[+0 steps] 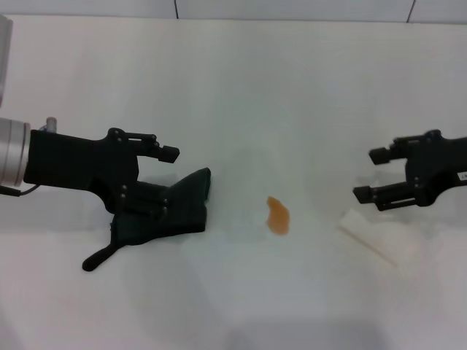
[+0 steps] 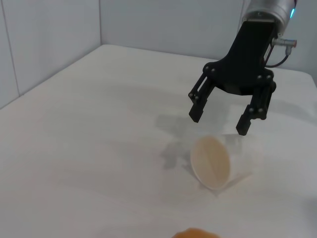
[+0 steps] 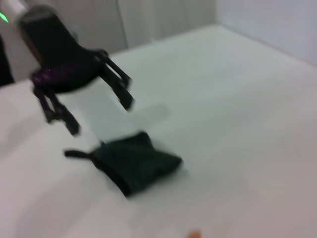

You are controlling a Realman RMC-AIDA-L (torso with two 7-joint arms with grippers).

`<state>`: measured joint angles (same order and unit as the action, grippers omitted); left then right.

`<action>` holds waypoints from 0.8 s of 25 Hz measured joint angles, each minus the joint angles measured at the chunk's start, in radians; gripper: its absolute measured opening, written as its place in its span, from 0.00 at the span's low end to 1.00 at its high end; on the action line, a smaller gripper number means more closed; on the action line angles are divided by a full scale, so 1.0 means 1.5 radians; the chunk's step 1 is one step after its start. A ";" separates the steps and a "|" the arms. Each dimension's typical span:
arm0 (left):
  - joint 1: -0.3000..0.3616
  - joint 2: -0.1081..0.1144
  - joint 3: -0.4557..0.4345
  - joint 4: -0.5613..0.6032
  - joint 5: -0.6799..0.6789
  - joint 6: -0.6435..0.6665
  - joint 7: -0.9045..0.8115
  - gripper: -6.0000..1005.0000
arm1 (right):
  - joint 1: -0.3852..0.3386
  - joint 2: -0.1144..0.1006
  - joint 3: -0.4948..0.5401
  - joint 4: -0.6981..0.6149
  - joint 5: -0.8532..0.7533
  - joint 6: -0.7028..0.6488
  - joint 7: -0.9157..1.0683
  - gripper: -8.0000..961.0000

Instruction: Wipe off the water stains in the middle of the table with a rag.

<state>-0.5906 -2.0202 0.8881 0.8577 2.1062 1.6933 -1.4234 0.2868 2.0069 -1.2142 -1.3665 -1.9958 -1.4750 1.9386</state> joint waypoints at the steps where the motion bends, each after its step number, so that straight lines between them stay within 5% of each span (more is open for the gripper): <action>1: 0.000 0.000 0.000 -0.001 0.000 0.000 0.000 0.82 | 0.000 0.000 -0.001 -0.006 -0.017 -0.001 0.020 0.80; 20: -0.005 -0.001 0.000 -0.004 0.001 -0.001 -0.001 0.82 | 0.010 0.001 -0.023 -0.152 -0.168 -0.129 0.231 0.80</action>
<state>-0.5982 -2.0214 0.8881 0.8513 2.1077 1.6920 -1.4247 0.3022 2.0080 -1.2483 -1.5943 -2.2480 -1.6688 2.2856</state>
